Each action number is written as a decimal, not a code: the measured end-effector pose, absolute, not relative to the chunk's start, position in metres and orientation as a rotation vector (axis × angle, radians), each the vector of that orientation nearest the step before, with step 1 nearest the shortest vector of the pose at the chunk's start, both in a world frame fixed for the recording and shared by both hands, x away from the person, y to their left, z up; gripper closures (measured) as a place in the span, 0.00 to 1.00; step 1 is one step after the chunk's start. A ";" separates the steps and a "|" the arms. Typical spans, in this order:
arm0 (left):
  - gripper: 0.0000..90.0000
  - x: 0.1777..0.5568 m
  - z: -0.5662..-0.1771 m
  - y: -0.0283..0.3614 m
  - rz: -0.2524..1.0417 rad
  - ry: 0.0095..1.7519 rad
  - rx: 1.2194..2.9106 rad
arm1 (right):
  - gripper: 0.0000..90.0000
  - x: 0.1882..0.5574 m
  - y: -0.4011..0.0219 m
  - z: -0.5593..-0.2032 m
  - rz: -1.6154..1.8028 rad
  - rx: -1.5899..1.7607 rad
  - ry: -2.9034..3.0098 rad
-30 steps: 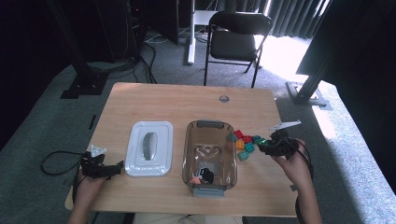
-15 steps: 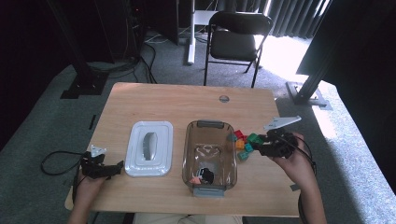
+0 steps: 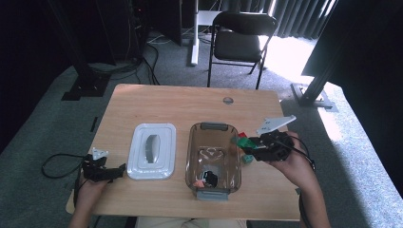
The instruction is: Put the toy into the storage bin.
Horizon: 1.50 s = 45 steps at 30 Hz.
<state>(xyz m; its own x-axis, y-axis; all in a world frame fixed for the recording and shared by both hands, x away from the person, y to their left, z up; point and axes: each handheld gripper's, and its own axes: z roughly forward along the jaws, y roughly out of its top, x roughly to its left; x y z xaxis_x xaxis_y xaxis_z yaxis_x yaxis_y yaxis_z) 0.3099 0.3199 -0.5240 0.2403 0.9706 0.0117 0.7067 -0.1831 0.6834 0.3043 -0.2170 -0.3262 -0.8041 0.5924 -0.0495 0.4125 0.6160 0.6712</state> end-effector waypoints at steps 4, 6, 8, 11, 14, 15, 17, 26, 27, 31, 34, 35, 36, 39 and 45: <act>0.01 0.310 -0.524 0.320 0.616 1.527 1.962 | 0.65 0.303 -0.205 -0.325 0.983 0.762 2.609; 0.01 0.310 -0.524 0.320 0.617 1.527 1.963 | 0.65 0.303 -0.198 -0.326 0.982 0.732 2.635; 0.01 0.310 -0.524 0.320 0.617 1.527 1.962 | 0.65 0.302 -0.191 -0.327 0.979 0.700 2.656; 0.01 0.310 -0.524 0.320 0.616 1.528 1.961 | 0.65 0.303 -0.181 -0.329 0.972 0.648 2.692; 0.01 0.310 -0.524 0.320 0.616 1.527 1.962 | 0.65 0.303 -0.170 -0.332 0.954 0.600 2.734; 0.01 0.310 -0.524 0.320 0.617 1.527 1.962 | 0.65 0.303 -0.166 -0.333 0.949 0.586 2.742; 0.01 0.310 -0.524 0.320 0.616 1.528 1.961 | 0.65 0.303 -0.158 -0.336 0.942 0.544 2.772; 0.01 0.310 -0.524 0.320 0.616 1.528 1.961 | 0.65 0.304 -0.124 -0.353 0.882 0.434 2.887; 0.01 0.310 -0.524 0.320 0.616 1.528 1.962 | 0.65 0.304 -0.121 -0.354 0.876 0.426 2.899; 0.01 0.310 -0.524 0.320 0.616 1.528 1.961 | 0.65 0.305 -0.108 -0.362 0.849 0.386 2.941; 0.01 0.310 -0.524 0.320 0.616 1.527 1.962 | 0.65 0.306 -0.099 -0.371 0.802 0.369 2.986; 0.01 0.310 -0.524 0.320 0.616 1.527 1.963 | 0.65 0.306 -0.096 -0.374 0.791 0.358 2.999; 0.01 0.310 -0.524 0.320 0.616 1.528 1.962 | 0.65 0.307 -0.094 -0.376 0.782 0.349 3.004; 0.01 0.310 -0.524 0.320 0.616 1.528 1.961 | 0.65 0.309 -0.090 -0.382 0.767 0.339 3.028; 0.01 0.310 -0.524 0.320 0.616 1.528 1.961 | 0.65 0.311 -0.082 -0.389 0.729 0.325 3.061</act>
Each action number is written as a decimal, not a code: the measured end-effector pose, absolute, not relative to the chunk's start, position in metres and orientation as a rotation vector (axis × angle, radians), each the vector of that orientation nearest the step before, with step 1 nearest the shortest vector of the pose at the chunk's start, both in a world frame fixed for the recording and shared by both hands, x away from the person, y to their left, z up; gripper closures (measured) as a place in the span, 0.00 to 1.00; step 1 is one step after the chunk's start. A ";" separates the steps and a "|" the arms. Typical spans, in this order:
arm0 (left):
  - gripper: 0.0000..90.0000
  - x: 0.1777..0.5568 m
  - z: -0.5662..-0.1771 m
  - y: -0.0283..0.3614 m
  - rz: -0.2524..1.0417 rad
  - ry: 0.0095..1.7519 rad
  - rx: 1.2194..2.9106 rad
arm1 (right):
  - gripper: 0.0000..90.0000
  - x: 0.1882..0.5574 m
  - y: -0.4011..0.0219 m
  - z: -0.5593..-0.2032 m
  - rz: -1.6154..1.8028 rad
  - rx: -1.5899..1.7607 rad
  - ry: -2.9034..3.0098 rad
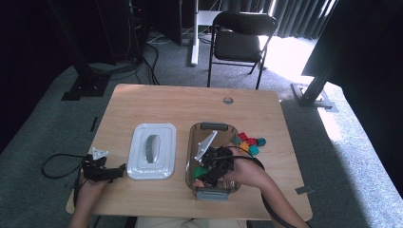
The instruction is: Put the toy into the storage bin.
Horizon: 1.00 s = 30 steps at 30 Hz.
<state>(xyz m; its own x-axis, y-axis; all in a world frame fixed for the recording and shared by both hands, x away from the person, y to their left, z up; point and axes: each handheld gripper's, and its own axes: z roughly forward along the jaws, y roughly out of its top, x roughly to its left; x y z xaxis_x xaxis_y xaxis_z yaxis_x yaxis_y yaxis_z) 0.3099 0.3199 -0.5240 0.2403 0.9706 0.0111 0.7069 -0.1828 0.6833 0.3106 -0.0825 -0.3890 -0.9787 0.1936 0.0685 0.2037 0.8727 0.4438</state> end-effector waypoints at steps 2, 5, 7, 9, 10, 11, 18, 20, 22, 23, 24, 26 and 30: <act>0.01 0.310 -0.524 0.320 0.616 1.527 1.962 | 0.65 0.310 -0.080 -0.390 -0.708 -0.316 -3.014; 0.01 0.310 -0.524 0.320 0.616 1.527 1.961 | 0.65 0.311 -0.077 -0.392 -0.692 -0.307 -3.009; 0.01 0.310 -0.524 0.320 0.615 1.527 1.962 | 0.65 0.311 -0.075 -0.394 -0.690 -0.303 -3.001; 0.01 0.310 -0.524 0.320 0.615 1.527 1.961 | 0.65 0.312 -0.073 -0.397 -0.675 -0.297 -3.008; 0.01 0.310 -0.524 0.320 0.616 1.525 1.963 | 0.65 0.313 -0.073 -0.398 -0.676 -0.300 -3.005; 0.01 0.310 -0.524 0.320 0.615 1.526 1.963 | 0.65 0.313 -0.073 -0.398 -0.675 -0.300 -3.002; 0.01 0.310 -0.524 0.320 0.615 1.525 1.964 | 0.65 0.313 -0.069 -0.406 -0.623 -0.307 -3.009; 0.01 0.310 -0.524 0.320 0.615 1.524 1.963 | 0.65 0.314 -0.068 -0.409 -0.606 -0.307 -3.014; 0.01 0.310 -0.524 0.320 0.615 1.524 1.964 | 0.65 0.314 -0.066 -0.411 -0.590 -0.307 -3.011; 0.01 0.310 -0.524 0.320 0.615 1.524 1.964 | 0.65 0.314 -0.066 -0.412 -0.586 -0.303 -3.012; 0.01 0.310 -0.524 0.320 0.615 1.524 1.964 | 0.65 0.314 -0.066 -0.413 -0.578 -0.303 -3.013; 0.01 0.310 -0.524 0.320 0.615 1.524 1.963 | 0.65 0.313 -0.065 -0.414 -0.570 -0.302 -3.020; 0.01 0.310 -0.524 0.320 0.615 1.524 1.964 | 0.65 0.313 -0.063 -0.418 -0.539 -0.294 -3.027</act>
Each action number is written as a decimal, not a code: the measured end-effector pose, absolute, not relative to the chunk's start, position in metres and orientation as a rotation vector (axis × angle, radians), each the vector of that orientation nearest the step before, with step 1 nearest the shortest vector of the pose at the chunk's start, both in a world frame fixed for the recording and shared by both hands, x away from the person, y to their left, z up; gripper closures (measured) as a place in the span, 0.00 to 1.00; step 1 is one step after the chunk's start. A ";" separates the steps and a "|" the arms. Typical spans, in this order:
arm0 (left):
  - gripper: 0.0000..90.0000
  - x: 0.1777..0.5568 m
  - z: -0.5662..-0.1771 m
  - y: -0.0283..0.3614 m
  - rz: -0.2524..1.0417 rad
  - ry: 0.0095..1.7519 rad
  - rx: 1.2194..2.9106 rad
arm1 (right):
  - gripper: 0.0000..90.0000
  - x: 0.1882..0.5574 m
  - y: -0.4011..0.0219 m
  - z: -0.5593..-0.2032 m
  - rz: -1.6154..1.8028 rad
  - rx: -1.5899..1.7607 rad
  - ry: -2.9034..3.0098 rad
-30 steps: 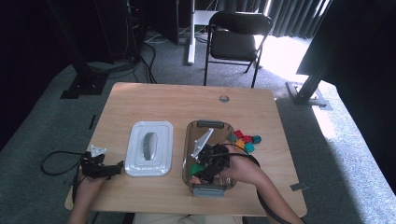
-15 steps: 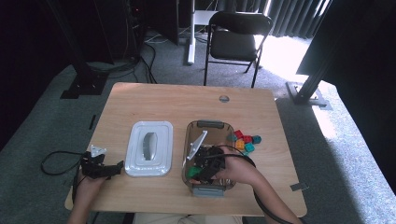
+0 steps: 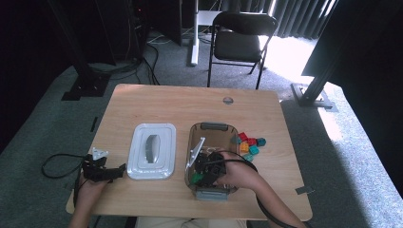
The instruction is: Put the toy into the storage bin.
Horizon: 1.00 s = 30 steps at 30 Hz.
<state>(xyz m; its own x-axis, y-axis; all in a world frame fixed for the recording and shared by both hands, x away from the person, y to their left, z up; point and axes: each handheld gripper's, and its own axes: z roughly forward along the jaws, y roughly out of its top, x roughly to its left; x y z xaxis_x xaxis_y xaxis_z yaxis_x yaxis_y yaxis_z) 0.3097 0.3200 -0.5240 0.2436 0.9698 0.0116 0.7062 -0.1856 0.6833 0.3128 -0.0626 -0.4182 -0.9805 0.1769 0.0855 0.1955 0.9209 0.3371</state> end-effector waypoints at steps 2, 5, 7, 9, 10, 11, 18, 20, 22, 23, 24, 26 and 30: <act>0.01 0.310 -0.524 0.320 0.615 1.524 1.963 | 0.65 0.313 -0.062 -0.419 -0.530 -0.292 -3.025; 0.01 0.310 -0.524 0.320 0.615 1.524 1.964 | 0.65 0.313 -0.061 -0.419 -0.513 -0.296 -3.022; 0.01 0.310 -0.524 0.320 0.615 1.524 1.963 | 0.64 0.314 -0.060 -0.419 -0.509 -0.298 -3.019; 0.01 0.310 -0.524 0.320 0.615 1.524 1.963 | 0.62 0.315 -0.060 -0.419 -0.515 -0.319 -3.023; 0.01 0.310 -0.524 0.320 0.615 1.524 1.963 | 0.61 0.315 -0.060 -0.419 -0.514 -0.317 -3.019; 0.01 0.310 -0.524 0.320 0.614 1.524 1.963 | 0.60 0.315 -0.060 -0.419 -0.513 -0.323 -3.019; 0.01 0.310 -0.524 0.320 0.613 1.525 1.964 | 0.53 0.317 -0.064 -0.413 -0.560 -0.377 -3.025; 0.01 0.310 -0.524 0.320 0.613 1.525 1.965 | 0.53 0.317 -0.066 -0.411 -0.573 -0.394 -3.020; 0.01 0.310 -0.524 0.320 0.613 1.525 1.964 | 0.52 0.319 -0.073 -0.407 -0.603 -0.428 -3.020; 0.01 0.310 -0.524 0.320 0.613 1.524 1.965 | 0.51 0.320 -0.076 -0.406 -0.612 -0.447 -3.015; 0.01 0.310 -0.524 0.320 0.614 1.525 1.965 | 0.51 0.320 -0.079 -0.404 -0.621 -0.464 -3.010; 0.01 0.310 -0.524 0.320 0.613 1.524 1.965 | 0.49 0.321 -0.082 -0.402 -0.638 -0.472 -3.009; 0.01 0.310 -0.524 0.320 0.613 1.525 1.965 | 0.43 0.322 -0.098 -0.395 -0.714 -0.556 -2.986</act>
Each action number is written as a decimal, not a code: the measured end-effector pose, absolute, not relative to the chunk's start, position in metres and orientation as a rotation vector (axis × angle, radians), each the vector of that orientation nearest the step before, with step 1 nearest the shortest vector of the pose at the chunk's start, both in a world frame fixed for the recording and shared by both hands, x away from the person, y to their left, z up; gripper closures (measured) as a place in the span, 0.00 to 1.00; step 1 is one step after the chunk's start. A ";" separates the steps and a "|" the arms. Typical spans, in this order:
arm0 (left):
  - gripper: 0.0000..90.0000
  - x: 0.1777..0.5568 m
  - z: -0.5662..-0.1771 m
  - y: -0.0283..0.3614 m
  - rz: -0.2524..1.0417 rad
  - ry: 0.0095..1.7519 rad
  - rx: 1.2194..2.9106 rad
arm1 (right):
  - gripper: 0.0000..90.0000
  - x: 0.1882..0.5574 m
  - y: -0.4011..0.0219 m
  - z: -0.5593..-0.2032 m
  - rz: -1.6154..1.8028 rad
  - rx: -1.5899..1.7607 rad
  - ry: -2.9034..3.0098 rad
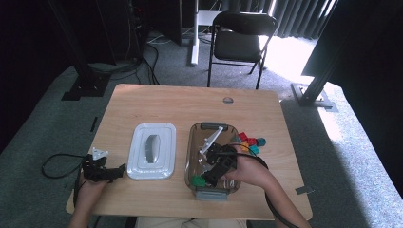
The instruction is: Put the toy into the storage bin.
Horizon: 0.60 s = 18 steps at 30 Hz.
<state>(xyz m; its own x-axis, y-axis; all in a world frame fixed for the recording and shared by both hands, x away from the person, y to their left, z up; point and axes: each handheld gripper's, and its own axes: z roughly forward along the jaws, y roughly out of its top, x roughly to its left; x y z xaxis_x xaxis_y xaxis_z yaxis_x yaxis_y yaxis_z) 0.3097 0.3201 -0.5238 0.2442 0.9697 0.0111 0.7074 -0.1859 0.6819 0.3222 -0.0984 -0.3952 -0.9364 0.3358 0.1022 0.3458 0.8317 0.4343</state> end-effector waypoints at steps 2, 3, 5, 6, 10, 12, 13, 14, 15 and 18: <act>0.01 0.310 -0.524 0.320 0.613 1.525 1.965 | 0.42 0.324 -0.106 -0.392 -0.752 -0.602 -2.959; 0.01 0.310 -0.524 0.320 0.613 1.525 1.965 | 0.42 0.325 -0.111 -0.389 -0.776 -0.628 -2.950; 0.01 0.310 -0.524 0.320 0.613 1.523 1.965 | 0.41 0.326 -0.120 -0.385 -0.839 -0.691 -2.934; 0.01 0.310 -0.524 0.320 0.613 1.523 1.965 | 0.41 0.327 -0.124 -0.383 -0.863 -0.718 -2.922; 0.01 0.309 -0.524 0.320 0.614 1.521 1.964 | 0.36 0.329 -0.142 -0.376 -0.949 -0.826 -2.891; 0.01 0.309 -0.524 0.320 0.614 1.521 1.965 | 0.36 0.330 -0.154 -0.372 -0.991 -0.894 -2.877; 0.01 0.309 -0.524 0.320 0.613 1.521 1.965 | 0.35 0.330 -0.159 -0.371 -1.008 -0.922 -2.892; 0.01 0.309 -0.524 0.320 0.613 1.521 1.965 | 0.35 0.330 -0.159 -0.371 -1.008 -0.922 -2.892; 0.01 0.309 -0.524 0.320 0.613 1.521 1.965 | 0.36 0.329 -0.165 -0.369 -1.029 -0.958 -2.893; 0.01 0.309 -0.524 0.320 0.614 1.521 1.962 | 0.37 0.328 -0.190 -0.366 -1.048 -1.099 -2.914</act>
<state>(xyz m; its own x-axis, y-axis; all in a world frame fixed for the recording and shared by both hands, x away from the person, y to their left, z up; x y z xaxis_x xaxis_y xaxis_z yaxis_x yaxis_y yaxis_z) 0.3094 0.3197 -0.5240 0.2452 0.9694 0.0095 0.7046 -0.1849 0.6851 0.3280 -0.1905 -0.3656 -0.7672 0.6358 0.0850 0.5442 0.5750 0.6109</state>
